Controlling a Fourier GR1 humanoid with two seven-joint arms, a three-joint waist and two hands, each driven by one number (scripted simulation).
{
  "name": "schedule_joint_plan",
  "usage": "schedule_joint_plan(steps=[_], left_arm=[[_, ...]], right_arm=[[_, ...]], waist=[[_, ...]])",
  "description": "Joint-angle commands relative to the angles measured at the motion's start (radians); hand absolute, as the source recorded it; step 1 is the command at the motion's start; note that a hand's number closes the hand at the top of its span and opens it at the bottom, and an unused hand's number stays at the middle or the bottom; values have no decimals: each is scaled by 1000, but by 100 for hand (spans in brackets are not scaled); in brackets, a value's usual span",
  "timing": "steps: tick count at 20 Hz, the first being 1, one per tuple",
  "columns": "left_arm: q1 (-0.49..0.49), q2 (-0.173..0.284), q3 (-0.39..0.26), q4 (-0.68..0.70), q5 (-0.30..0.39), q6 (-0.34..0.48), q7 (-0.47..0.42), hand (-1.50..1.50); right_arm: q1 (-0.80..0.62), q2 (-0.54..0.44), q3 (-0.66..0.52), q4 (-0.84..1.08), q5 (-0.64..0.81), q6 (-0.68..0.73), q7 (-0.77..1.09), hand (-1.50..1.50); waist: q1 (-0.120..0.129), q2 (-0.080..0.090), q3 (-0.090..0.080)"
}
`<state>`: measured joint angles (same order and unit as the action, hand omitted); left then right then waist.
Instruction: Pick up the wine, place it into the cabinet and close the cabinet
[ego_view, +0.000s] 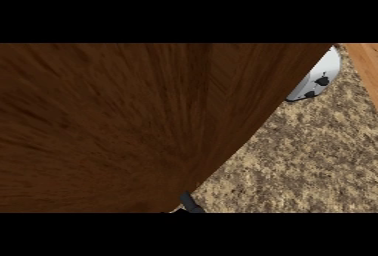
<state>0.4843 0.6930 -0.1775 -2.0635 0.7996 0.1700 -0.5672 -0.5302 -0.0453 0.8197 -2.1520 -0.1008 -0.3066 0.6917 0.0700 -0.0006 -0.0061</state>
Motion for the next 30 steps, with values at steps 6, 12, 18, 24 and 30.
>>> schedule_joint_plan(steps=[6, 12, 18, 24, 30], left_arm=[[4, 63, 152, 49, 112, -145, 16, -150], [-2, 68, 185, 73, 151, -190, 44, -150], [7, 82, 240, 68, 176, -221, 47, -150], [9, 101, 317, 62, 209, -212, 93, -150], [1, 87, 327, 62, 215, -217, 113, -150]], right_arm=[[-511, 45, -150, 418, -219, -127, -46, 150], [-730, 45, -215, 750, -383, -105, -172, 150], [-733, 45, -239, 846, -717, 184, -102, 150], [-785, 45, -314, 1147, -807, 302, -256, 150], [-859, 3, -413, 1367, -646, 334, -418, 150]], waist=[[15, 6, 1], [24, 13, 2], [47, 22, 2], [18, 15, 4], [-11, 16, 5]])
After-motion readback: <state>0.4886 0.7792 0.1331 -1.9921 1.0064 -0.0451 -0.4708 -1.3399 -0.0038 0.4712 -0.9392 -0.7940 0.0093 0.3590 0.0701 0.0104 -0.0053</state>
